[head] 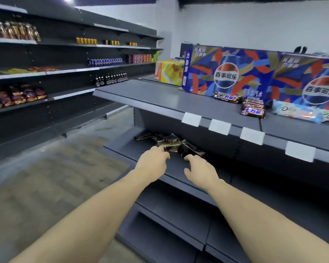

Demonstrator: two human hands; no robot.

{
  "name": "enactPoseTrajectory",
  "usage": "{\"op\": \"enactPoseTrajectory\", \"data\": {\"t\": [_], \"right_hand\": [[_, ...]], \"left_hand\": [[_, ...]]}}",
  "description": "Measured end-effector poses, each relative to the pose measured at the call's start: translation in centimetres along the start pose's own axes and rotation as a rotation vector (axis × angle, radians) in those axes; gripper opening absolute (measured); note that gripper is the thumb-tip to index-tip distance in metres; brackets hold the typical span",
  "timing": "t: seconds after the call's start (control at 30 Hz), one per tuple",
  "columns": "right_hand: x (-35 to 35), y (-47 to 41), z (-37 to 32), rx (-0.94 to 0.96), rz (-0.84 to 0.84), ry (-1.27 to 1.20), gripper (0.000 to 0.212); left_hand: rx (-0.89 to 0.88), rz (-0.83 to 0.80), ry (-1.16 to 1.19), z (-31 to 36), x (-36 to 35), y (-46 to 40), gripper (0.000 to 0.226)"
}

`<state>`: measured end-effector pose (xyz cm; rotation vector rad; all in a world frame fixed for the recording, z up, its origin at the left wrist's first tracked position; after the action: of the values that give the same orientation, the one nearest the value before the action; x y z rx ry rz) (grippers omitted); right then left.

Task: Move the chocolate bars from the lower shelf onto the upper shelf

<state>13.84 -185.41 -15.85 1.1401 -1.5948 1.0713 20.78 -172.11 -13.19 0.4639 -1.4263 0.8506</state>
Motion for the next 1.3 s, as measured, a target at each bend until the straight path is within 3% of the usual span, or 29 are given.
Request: {"op": "enactPoseTrajectory", "data": {"t": [0.5, 1.03, 1.17, 1.3], "right_hand": [[-7.4, -8.2, -0.8, -0.131, -0.124, 0.010, 0.046], [-14.1, -17.6, 9.6, -0.312, -0.170, -0.037, 0.055], [-15.3, -18.7, 11.6, -0.380, -0.198, -0.021, 0.063], [-16.2, -20.7, 12.6, -0.418, -0.139, 0.000, 0.072]], "left_hand": [[0.005, -0.130, 0.039, -9.1, -6.4, -5.5, 0.039], [0.078, -0.227, 0.040, -9.4, -15.9, -16.5, 0.043], [0.037, -0.267, 0.058, -9.1, -17.9, -18.6, 0.050], [-0.037, -0.202, 0.053, -8.9, -18.9, -21.8, 0.054]]}}
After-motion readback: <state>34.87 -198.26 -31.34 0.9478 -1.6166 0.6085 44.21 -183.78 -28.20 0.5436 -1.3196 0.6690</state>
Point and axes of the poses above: each hand's wrist, its own y-axis away from the middle knuckle, its own x-axis out of the back of the hand, z = x × y, the point moved 8 cm from there along -y, towards the middle knuckle, and after that the axes turned 9 degrees about x, right-handed, at the moved point
